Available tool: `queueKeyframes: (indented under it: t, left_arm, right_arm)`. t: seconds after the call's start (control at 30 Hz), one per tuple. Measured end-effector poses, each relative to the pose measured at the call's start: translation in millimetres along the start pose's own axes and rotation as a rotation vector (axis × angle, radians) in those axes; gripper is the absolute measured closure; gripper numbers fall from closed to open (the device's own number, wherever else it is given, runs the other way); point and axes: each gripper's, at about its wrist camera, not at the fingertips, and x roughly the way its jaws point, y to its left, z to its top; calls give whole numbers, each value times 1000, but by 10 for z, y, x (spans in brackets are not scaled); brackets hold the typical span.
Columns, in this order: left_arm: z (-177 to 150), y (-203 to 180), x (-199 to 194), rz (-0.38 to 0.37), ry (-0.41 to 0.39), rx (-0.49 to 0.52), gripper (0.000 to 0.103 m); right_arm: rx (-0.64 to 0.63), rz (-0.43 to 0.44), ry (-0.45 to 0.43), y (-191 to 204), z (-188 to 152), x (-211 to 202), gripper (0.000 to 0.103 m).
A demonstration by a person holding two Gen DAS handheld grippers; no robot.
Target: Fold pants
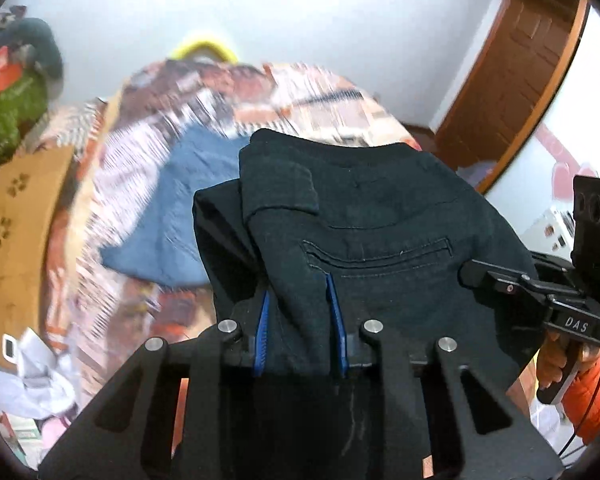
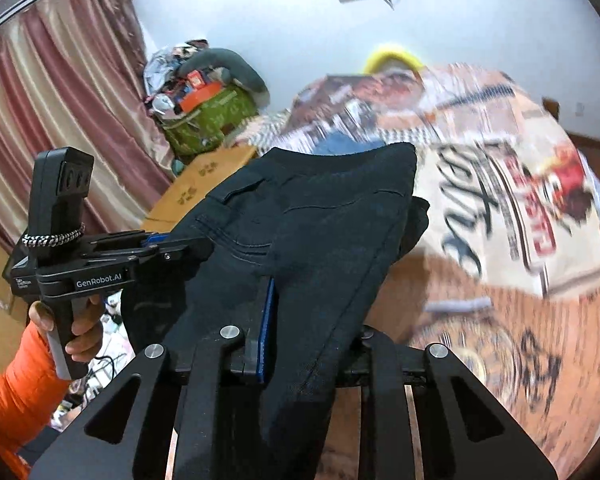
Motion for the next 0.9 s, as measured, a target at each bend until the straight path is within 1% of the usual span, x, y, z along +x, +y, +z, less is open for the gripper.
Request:
queueKeyframes:
  t: [0.17, 0.3, 0.4, 0.57, 0.67, 0.77, 0.87, 0.9]
  left_arm:
    - [289, 375, -10, 46, -47, -35, 77]
    - [536, 667, 140, 56, -59, -67, 77]
    - [705, 815, 319, 82, -62, -60, 77]
    - [924, 989, 745, 159, -58, -14, 77]
    - [983, 1101, 1018, 188, -48, -7, 77]
    - [993, 1254, 1326, 219, -40, -53, 77]
    - [930, 1408, 1682, 251, -12, -89, 78]
    - [903, 1447, 1785, 270, -5, -90, 80]
  right_arm:
    - [-27, 11, -30, 98, 312, 312, 84]
    - [-35, 15, -42, 125, 593, 659, 84]
    - [-32, 12, -45, 119, 718, 878, 84]
    - [-14, 5, -24, -26, 902, 1263, 84]
    - [-16, -14, -21, -121, 946, 1469, 84]
    - [-9, -27, -8, -230, 945, 1684, 84]
    - [-1, -45, 28, -350, 896, 1966, 84]
    - [10, -49, 49, -404, 866, 2069, 84]
